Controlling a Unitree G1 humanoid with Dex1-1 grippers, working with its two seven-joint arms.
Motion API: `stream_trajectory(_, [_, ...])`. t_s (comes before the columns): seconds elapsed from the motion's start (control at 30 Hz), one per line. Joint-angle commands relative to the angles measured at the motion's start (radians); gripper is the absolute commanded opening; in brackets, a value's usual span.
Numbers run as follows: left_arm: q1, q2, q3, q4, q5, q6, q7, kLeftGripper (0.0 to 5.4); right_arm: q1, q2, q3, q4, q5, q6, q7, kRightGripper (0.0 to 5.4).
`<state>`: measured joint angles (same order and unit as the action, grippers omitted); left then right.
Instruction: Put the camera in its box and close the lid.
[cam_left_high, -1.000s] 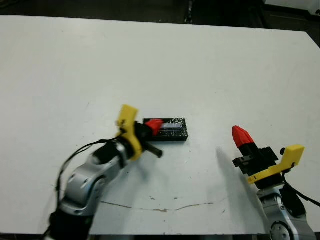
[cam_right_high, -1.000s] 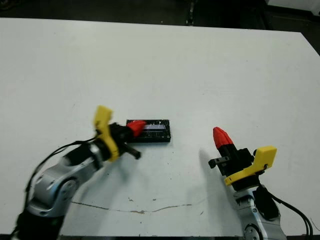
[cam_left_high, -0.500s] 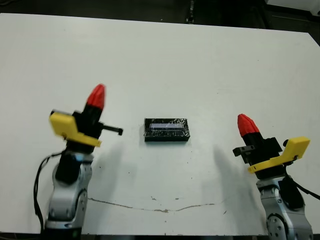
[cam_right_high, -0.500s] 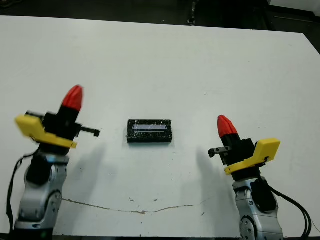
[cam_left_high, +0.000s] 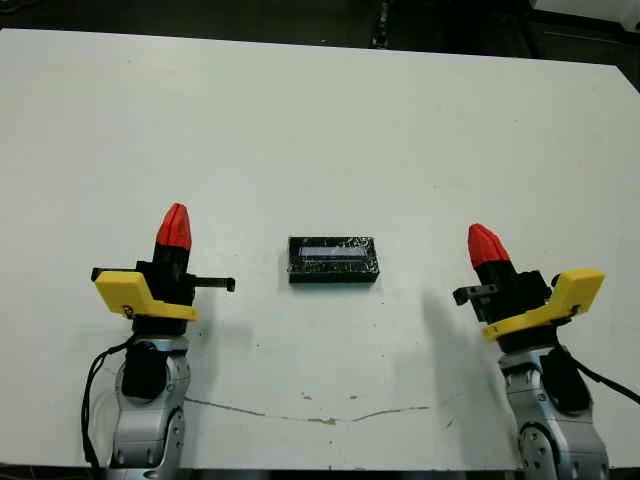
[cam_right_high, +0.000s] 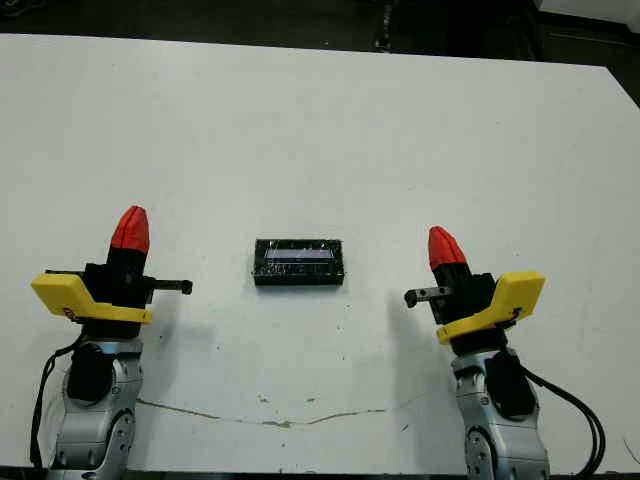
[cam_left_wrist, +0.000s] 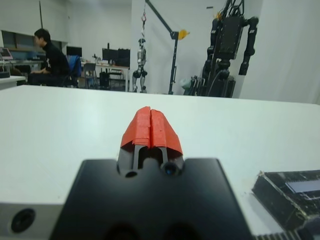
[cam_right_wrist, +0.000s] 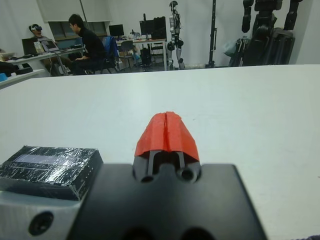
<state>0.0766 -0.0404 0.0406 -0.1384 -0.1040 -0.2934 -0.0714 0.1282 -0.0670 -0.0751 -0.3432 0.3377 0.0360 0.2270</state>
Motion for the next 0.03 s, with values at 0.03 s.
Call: stream_trajectory(0.03, [0.024, 0.002, -0.006, -0.007, 0.004, 0.037, 0.007, 0.01, 0.017, -0.002, 0.001, 0.002, -0.007, 0.008, -0.006, 0.00])
